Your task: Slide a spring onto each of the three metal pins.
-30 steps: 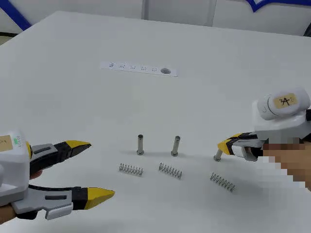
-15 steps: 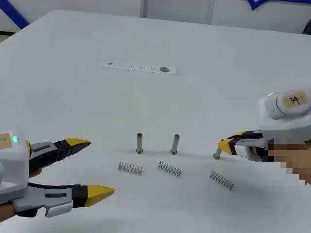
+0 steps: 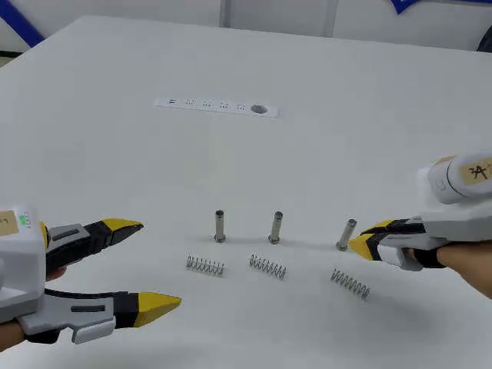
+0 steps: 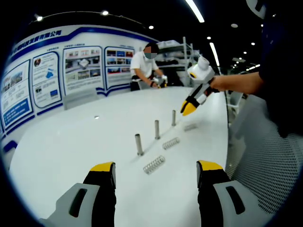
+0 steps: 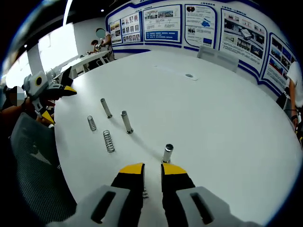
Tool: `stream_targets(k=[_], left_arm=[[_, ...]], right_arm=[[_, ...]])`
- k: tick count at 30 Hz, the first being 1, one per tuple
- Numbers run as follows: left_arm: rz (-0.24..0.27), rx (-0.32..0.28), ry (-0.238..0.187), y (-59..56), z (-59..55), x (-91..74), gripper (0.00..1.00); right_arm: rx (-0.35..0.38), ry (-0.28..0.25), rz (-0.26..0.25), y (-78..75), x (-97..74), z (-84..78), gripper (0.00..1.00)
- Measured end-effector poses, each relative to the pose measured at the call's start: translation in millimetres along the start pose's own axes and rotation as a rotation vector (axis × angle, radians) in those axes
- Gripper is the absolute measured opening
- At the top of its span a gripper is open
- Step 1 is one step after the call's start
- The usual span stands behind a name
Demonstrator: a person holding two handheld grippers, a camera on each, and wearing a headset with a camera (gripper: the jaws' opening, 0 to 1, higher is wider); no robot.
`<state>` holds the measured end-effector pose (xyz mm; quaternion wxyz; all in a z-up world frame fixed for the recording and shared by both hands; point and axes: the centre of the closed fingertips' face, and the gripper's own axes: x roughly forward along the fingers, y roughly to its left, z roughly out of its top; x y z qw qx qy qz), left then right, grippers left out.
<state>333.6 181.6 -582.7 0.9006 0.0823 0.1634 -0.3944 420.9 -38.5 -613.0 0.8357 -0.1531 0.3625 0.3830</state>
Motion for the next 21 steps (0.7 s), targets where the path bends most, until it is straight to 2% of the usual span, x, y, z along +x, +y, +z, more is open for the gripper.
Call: stream_targets(k=[9,21], left_arm=[[0.0,0.001,0.004,-1.4,0.5,1.0,0.71],[0.007,-0.013,0.009,-0.4,-5.4,-1.1,0.71]], right_arm=[[-0.058,0.07,0.087,19.6,12.0,-10.8,0.14],[-0.146,0.179,0.121,25.2,29.1,-27.4,0.15]])
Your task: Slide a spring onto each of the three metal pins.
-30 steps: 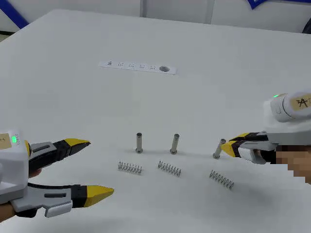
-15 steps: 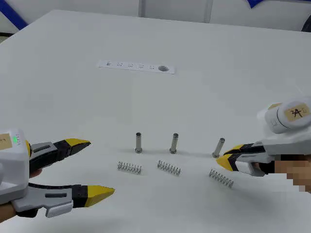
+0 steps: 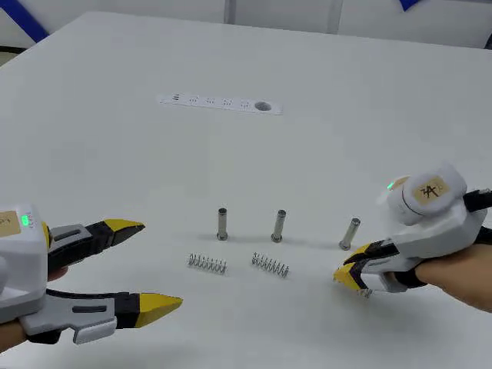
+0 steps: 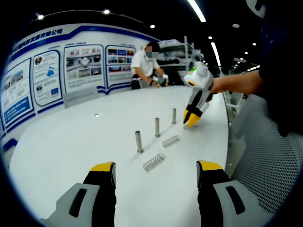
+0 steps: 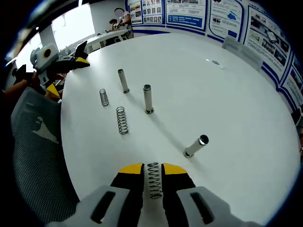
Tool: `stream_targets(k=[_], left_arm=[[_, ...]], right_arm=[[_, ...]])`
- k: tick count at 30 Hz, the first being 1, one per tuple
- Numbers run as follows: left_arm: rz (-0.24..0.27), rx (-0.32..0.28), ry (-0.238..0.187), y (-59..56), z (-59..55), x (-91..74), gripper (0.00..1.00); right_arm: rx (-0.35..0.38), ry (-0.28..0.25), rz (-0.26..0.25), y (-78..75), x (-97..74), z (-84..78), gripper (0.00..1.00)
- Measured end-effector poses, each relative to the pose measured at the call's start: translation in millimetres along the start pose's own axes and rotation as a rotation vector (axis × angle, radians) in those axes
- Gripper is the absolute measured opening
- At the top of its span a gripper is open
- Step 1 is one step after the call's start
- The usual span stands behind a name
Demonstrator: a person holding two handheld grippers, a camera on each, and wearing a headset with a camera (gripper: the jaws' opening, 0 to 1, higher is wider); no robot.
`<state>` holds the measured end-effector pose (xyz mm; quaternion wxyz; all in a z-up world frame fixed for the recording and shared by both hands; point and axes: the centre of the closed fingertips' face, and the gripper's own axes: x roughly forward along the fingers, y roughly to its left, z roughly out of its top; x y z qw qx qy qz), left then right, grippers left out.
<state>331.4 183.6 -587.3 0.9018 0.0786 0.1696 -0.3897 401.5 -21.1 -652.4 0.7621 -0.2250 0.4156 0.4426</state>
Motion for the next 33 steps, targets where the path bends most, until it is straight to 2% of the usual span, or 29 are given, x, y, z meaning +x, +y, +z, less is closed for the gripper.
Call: stream_targets(k=[17,26,33], left_arm=[[0.006,-0.015,-0.003,1.7,-2.5,-0.3,0.7],[0.009,-0.02,-0.004,0.8,-2.7,-0.2,0.7],[0.01,-0.019,-0.004,1.1,-2.6,-0.5,0.7]], right_arm=[[-0.049,0.09,0.038,-0.5,10.2,-8.2,0.14],[-0.092,0.101,0.035,-0.8,10.5,-7.7,0.12],[-0.081,0.061,0.017,-2.6,2.5,-2.0,0.12]])
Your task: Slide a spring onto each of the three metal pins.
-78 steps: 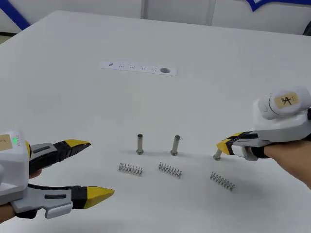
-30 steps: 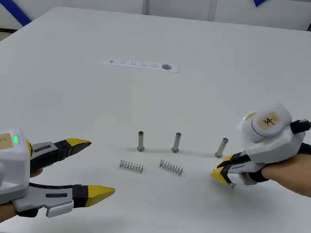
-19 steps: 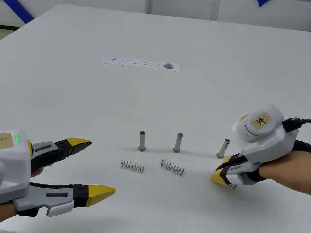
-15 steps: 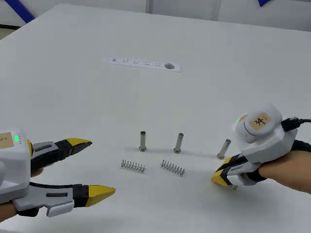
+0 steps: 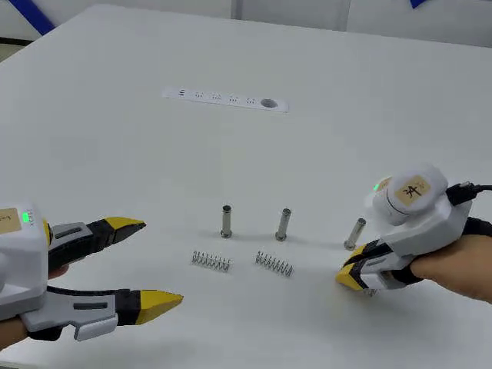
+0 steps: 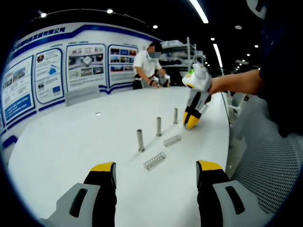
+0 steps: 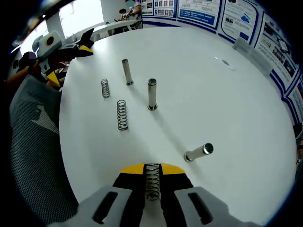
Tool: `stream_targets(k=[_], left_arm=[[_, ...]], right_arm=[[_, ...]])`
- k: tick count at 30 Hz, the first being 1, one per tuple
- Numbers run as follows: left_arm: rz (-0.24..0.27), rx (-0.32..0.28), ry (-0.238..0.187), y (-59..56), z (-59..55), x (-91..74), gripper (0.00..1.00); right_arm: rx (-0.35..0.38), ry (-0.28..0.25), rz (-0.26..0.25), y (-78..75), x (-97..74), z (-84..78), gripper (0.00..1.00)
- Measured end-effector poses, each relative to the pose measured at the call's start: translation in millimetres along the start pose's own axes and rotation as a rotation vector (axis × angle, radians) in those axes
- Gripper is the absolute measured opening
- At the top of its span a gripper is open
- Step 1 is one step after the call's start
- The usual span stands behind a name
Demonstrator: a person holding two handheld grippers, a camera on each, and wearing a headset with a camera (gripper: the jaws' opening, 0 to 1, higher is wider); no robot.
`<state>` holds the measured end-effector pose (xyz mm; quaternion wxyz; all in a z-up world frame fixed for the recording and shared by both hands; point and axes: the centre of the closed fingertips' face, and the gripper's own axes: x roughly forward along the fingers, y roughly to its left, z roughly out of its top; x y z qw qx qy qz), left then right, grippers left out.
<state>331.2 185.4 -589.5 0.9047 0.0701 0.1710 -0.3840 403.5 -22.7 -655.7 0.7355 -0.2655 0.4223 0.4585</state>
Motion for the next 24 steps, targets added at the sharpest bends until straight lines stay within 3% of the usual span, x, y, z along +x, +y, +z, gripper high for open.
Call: stream_targets(k=[11,24], left_arm=[[-0.009,0.011,-0.005,-1.2,4.4,2.3,0.7],[-0.011,0.018,-0.007,-0.4,6.9,1.6,0.7]], right_arm=[[0.023,-0.07,-0.032,-2.7,-17.3,9.6,0.12],[0.04,-0.11,-0.053,-7.2,-26.1,13.2,0.12]])
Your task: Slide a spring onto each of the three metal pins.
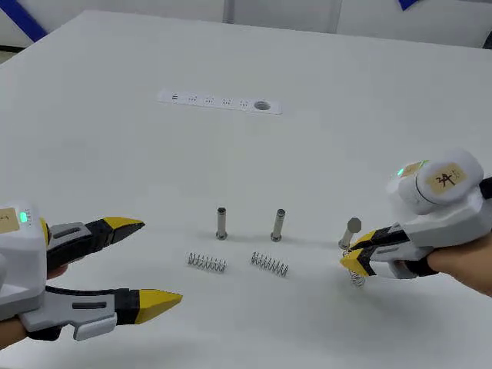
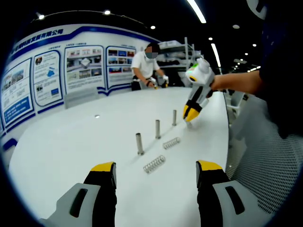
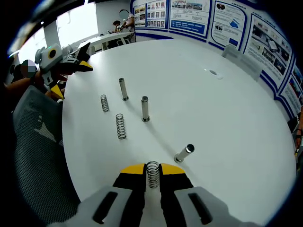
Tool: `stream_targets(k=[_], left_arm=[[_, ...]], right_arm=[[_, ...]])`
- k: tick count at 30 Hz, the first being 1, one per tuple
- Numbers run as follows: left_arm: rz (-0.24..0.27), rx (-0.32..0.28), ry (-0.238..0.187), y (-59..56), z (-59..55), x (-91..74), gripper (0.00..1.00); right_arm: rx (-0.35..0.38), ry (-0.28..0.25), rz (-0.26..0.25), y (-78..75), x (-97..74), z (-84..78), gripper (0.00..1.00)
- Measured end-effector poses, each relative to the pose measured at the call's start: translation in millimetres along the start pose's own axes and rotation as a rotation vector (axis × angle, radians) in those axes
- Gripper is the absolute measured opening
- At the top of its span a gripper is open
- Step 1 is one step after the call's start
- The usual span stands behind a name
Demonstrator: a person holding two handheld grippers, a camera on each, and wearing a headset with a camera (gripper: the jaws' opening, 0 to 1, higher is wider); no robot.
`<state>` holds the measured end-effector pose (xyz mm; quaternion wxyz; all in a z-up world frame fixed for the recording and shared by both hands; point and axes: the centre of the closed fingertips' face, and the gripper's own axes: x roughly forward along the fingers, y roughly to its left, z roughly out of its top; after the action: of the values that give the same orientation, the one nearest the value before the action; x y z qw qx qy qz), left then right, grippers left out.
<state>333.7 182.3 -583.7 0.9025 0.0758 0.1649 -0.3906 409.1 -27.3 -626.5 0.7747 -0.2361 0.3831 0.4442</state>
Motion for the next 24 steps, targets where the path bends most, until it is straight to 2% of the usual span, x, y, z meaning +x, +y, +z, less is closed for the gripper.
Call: stream_targets(k=[15,24], left_arm=[[0.001,0.005,0.001,-0.5,1.4,-1.2,0.7],[0.003,0.007,-0.002,-0.1,2.4,-1.5,0.7]], right_arm=[[0.009,-0.03,-0.018,-0.2,-9.9,8.2,0.12],[0.015,-0.065,-0.019,-2.3,-29.4,29.3,0.11]])
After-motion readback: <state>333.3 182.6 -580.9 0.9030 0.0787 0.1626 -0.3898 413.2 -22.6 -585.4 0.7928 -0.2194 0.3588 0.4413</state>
